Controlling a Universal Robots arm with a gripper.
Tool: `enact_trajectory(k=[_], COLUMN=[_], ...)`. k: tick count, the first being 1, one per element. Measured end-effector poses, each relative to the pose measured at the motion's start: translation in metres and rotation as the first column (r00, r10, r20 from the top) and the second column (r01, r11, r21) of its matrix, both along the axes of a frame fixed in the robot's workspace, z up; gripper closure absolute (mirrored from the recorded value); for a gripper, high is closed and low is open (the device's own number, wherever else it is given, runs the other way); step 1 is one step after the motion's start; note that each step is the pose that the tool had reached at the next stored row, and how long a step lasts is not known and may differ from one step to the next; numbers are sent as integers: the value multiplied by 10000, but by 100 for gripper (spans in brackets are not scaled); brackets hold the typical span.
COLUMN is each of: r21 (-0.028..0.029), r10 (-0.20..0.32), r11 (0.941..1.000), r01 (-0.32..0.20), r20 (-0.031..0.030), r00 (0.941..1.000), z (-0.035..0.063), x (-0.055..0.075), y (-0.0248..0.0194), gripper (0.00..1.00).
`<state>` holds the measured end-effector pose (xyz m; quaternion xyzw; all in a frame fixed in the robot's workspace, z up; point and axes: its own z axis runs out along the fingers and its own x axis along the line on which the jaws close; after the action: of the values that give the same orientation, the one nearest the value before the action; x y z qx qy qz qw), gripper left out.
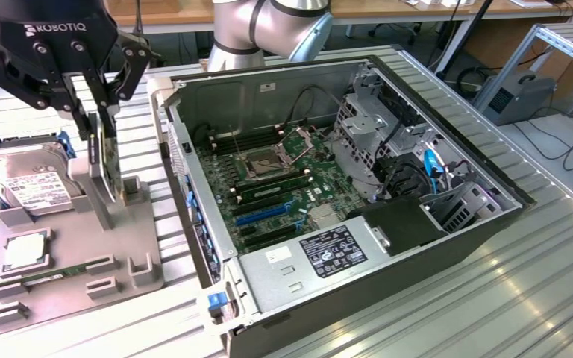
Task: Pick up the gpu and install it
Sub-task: 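Pick up the gpu and move the gpu toward the slot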
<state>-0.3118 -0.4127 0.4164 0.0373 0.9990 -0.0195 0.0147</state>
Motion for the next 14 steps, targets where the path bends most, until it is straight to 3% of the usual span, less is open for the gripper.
enact_trajectory(k=[14], r21=[0], r10=[0], r11=[10000], r01=[0], r20=[0], r00=[10000], z=[54], x=[0], y=[0], gripper=[73])
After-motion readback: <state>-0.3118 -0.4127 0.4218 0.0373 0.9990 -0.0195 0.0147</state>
